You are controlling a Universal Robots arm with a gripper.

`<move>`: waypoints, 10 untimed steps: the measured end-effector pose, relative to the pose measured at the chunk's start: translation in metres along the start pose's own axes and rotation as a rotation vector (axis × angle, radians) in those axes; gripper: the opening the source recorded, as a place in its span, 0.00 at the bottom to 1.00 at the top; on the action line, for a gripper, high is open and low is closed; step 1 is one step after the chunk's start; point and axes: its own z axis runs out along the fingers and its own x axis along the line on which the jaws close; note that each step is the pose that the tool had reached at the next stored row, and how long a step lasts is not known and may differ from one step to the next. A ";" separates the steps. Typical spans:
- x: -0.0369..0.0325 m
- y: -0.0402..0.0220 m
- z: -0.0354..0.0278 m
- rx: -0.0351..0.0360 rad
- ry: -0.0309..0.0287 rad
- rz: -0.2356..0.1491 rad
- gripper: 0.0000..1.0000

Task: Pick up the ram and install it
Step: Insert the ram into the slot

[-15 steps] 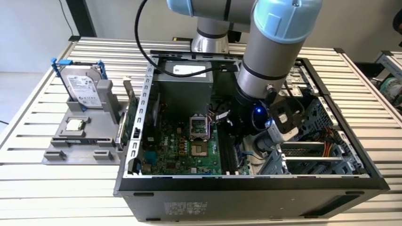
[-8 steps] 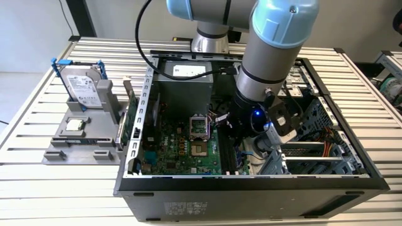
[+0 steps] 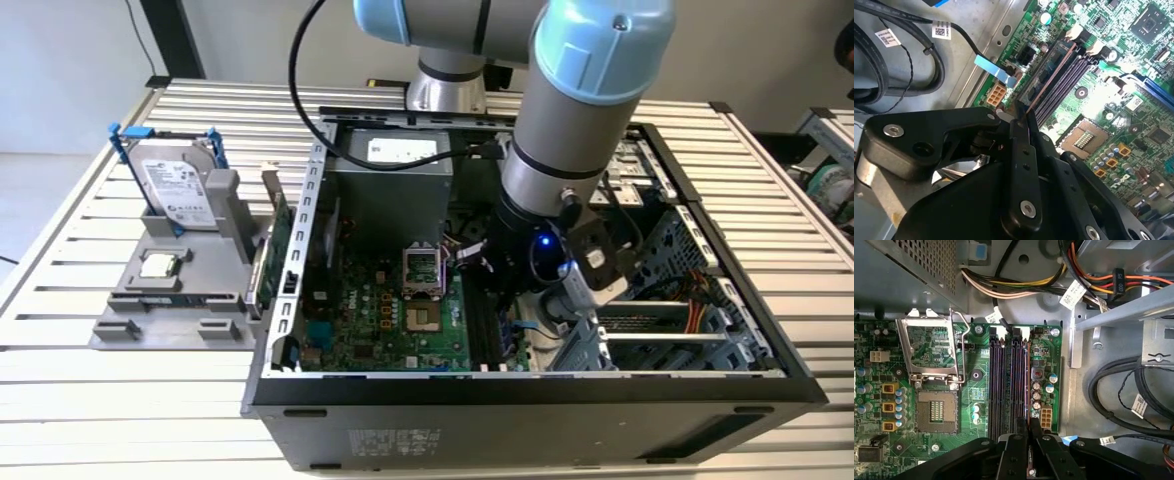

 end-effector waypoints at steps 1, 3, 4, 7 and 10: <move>0.0000 0.0000 0.0000 -0.0001 0.0000 0.001 0.00; 0.0001 0.0001 0.0004 -0.0003 -0.0001 0.002 0.00; 0.0001 0.0002 0.0009 -0.0005 -0.0001 0.002 0.00; 0.0002 0.0006 0.0027 -0.0001 0.0000 0.002 0.00; 0.0004 0.0008 0.0035 0.0001 0.0003 0.002 0.00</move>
